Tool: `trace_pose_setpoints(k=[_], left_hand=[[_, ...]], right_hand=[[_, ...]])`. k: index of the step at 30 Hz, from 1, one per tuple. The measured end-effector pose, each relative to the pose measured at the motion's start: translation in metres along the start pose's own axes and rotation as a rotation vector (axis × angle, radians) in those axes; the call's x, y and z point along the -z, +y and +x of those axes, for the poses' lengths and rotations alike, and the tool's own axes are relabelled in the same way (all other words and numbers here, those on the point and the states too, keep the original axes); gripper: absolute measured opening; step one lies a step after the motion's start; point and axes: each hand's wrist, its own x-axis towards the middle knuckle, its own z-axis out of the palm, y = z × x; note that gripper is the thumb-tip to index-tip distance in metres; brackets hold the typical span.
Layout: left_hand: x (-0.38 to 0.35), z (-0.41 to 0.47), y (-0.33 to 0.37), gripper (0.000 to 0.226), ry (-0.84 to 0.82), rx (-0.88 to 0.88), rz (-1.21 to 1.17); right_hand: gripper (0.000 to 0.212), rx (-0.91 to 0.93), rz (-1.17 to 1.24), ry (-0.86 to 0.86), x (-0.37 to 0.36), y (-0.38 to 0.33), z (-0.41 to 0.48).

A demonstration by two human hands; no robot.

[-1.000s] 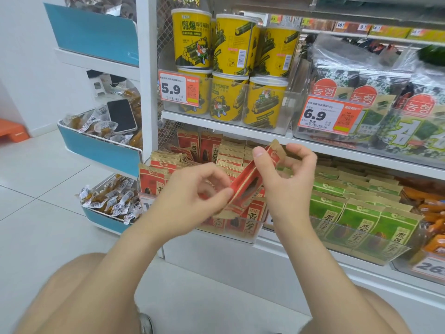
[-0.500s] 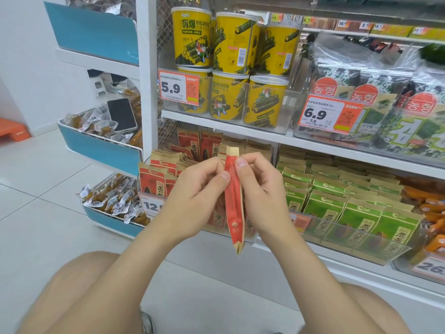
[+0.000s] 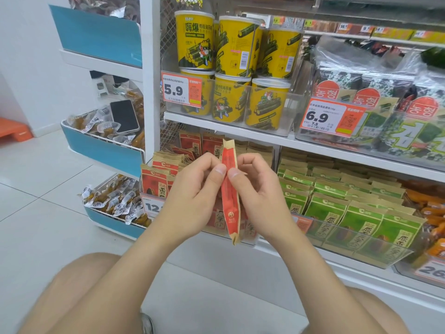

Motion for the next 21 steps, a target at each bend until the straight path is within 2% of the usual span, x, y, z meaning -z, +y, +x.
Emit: trace_pose_setpoints(k=[3,8,12,14,17,21], left_hand=[[0.0,0.001,-0.002,0.023,0.075,0.022,0.014],[-0.004,0.001,-0.002,0.019,0.17,0.003,0.034],[0.0,0.004,-0.002,0.018,0.078,0.065,-0.055],[-0.001,0.003,-0.003,0.023,0.01,0.063,-0.05],[-0.001,0.001,-0.001,0.028,-0.012,0.021,-0.017],[0.0,0.002,0.006,0.027,-0.004,0.07,-0.152]], right_hand=[[0.02,-0.003,-0.09,-0.051,-0.001,0.0,-0.003],[0.012,-0.03,-0.069,0.014,-0.006,-0.001,-0.005],[0.015,-0.077,-0.035,0.121,-0.008,0.001,-0.003],[0.024,-0.11,0.002,0.143,-0.009,0.0,-0.002],[0.057,-0.2,0.129,0.119,-0.011,-0.003,-0.002],[0.068,-0.296,0.275,0.107,-0.012,-0.007,-0.001]])
